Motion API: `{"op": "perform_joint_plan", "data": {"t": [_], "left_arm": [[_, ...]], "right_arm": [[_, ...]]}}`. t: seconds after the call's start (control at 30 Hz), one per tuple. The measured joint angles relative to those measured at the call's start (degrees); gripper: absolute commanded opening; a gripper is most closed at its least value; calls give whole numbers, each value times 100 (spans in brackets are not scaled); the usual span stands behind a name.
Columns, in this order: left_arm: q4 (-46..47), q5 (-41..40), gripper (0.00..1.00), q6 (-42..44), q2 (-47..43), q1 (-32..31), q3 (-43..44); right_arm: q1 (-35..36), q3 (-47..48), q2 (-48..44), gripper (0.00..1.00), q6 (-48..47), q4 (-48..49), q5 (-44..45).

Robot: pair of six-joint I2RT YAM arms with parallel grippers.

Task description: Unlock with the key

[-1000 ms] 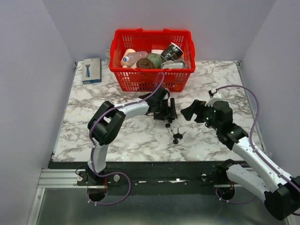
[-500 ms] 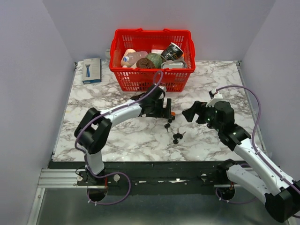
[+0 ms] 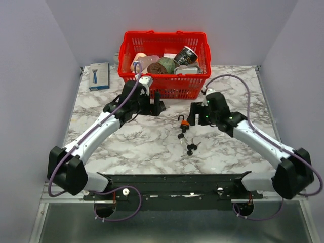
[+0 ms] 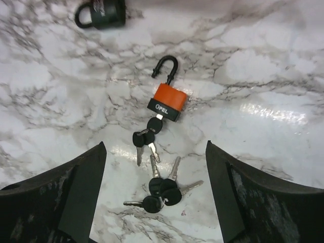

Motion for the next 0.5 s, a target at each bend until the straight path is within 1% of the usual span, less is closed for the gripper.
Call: {"op": "perform_joint_plan", "data": {"t": [0.17, 0.27, 0.43, 0.5], "left_arm": [[72, -83, 99, -7, -586, -20, -391], [142, -35, 99, -55, -623, -61, -400], [170, -15, 99, -103, -629, -66, -407], [175, -17, 99, -116, -658, -66, -411]], "right_arm": [[334, 442, 1410, 83, 107, -223, 431], [461, 728, 2015, 80, 195, -350, 715], [612, 1191, 2942, 78, 354, -367, 1165], [654, 1320, 3154, 78, 426, -389, 1257]]}}
